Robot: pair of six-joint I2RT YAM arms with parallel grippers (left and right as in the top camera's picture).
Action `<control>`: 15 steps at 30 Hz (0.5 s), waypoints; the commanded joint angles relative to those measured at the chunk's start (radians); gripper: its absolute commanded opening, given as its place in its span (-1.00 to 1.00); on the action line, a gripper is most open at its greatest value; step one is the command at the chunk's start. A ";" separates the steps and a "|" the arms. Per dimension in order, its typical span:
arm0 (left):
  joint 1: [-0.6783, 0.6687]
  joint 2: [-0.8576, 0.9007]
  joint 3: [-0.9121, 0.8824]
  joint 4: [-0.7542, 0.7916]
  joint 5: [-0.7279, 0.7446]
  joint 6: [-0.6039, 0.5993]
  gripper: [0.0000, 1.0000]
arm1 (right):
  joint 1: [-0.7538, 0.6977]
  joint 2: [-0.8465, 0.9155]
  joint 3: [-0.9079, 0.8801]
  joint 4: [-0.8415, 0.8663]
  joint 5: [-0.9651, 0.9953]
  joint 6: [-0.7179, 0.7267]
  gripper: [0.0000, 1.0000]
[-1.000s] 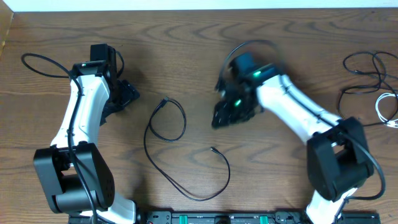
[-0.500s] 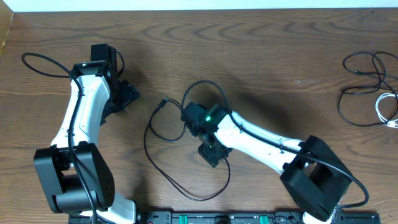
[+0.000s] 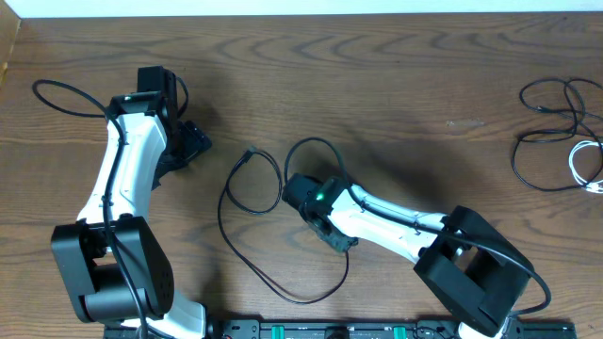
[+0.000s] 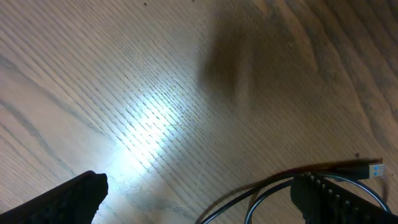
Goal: Untangle cables
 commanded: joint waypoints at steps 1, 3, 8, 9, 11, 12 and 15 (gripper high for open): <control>0.002 -0.017 -0.001 -0.002 -0.016 0.002 0.99 | -0.025 -0.007 -0.003 0.074 0.255 -0.036 -0.98; 0.002 -0.017 -0.001 -0.002 -0.016 0.002 0.99 | -0.037 -0.007 -0.003 0.116 0.245 -0.066 -0.98; 0.002 -0.017 -0.001 -0.003 -0.016 0.002 0.99 | -0.051 -0.007 -0.003 0.113 0.067 -0.079 -0.88; 0.002 -0.017 -0.001 -0.002 -0.016 0.002 0.99 | -0.052 -0.007 -0.003 0.106 0.033 -0.096 -0.85; 0.002 -0.017 -0.001 -0.003 -0.016 0.002 0.99 | -0.052 -0.007 0.001 0.083 -0.005 -0.140 -0.72; 0.002 -0.017 -0.001 -0.003 -0.016 0.002 0.99 | -0.052 -0.007 0.008 0.067 -0.009 -0.149 -0.66; 0.002 -0.017 -0.001 -0.003 -0.016 0.002 0.99 | -0.052 -0.007 0.041 0.002 -0.020 -0.150 -0.43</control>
